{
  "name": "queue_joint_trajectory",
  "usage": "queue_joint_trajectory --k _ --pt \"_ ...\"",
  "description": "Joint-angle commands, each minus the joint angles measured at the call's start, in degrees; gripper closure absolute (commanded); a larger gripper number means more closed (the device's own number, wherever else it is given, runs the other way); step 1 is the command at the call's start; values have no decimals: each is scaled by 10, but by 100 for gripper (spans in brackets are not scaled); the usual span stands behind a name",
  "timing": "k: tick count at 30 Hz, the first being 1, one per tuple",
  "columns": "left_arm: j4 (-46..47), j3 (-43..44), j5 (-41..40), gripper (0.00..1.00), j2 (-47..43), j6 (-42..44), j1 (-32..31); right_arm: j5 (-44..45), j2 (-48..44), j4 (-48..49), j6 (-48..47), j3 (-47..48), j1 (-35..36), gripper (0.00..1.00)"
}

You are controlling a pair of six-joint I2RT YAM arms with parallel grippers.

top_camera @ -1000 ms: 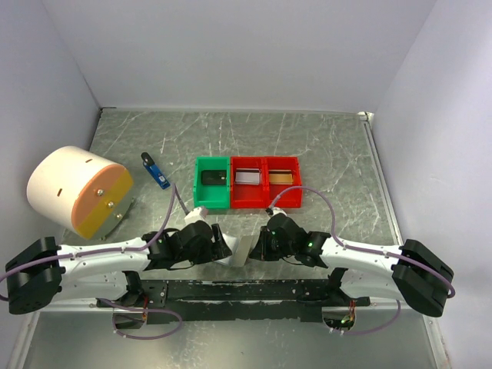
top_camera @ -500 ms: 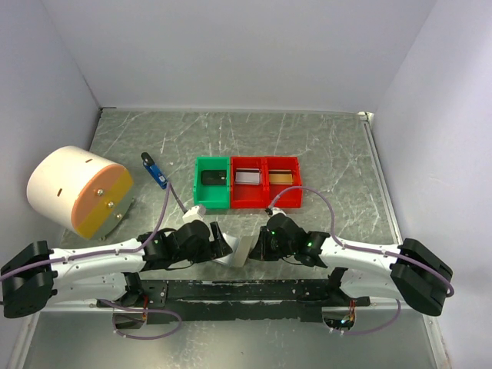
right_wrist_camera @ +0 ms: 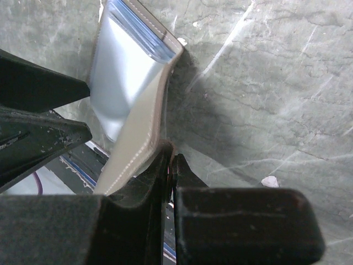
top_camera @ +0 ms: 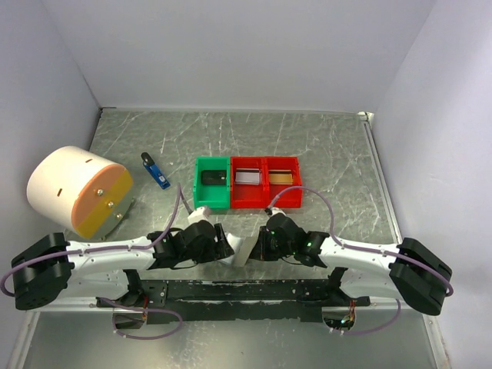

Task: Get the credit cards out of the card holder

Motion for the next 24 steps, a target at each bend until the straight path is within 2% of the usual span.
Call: queue_joint_trajectory --k 1,15,18,21,24 --pt "66 5 28 19 9 14 -7 -7 10 21 -1 -7 0 95" --pt "216 -17 110 19 38 31 -9 -7 22 29 -2 -11 0 95" --pt "250 -24 137 22 56 35 -9 -1 6 23 1 -13 0 92" --pt "262 -25 154 28 75 40 -11 19 -24 1 -1 -9 0 86" --pt "277 -31 162 32 85 43 -14 54 -59 -56 -5 11 0 70"
